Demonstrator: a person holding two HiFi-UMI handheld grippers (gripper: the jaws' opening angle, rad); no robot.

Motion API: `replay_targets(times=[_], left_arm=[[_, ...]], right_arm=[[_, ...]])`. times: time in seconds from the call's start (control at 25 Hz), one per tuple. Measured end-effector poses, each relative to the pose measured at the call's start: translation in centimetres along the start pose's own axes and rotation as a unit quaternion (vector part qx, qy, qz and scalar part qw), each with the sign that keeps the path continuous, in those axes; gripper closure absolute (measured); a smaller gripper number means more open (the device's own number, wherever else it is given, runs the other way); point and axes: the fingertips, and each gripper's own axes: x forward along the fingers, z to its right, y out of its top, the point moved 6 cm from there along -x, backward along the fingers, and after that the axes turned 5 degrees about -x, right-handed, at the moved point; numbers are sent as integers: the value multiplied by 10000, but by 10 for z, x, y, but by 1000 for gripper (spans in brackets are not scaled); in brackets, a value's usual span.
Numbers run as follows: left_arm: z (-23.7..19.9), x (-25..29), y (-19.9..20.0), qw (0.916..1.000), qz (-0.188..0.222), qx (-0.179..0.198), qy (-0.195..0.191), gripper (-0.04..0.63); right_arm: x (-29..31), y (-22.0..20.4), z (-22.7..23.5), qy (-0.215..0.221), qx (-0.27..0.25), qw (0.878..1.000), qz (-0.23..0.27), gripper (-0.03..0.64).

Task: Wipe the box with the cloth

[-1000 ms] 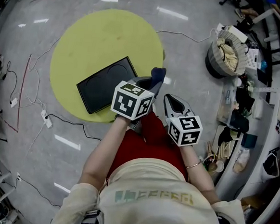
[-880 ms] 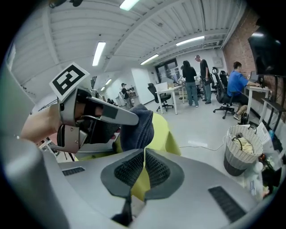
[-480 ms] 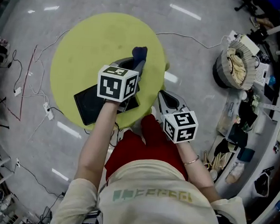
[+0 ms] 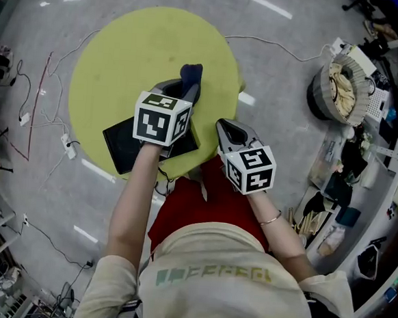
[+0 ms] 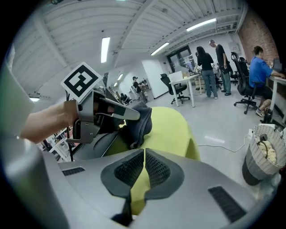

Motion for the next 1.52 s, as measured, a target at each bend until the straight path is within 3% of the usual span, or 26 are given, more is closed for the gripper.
replay_targets(times=[0.4, 1.04, 1.52], left_arm=[[23, -12, -33, 9992, -190, 243, -264, 531], [59, -49, -82, 9951, -69, 315, -932, 531], [89, -82, -117, 9900, -84, 606, -1270, 531]], right_arm=[[-10, -20, -16, -159, -4, 9998, -76, 578], [-40, -53, -62, -609, 21, 9981, -25, 578], [-65, -75, -93, -883, 120, 9960, 102, 578]])
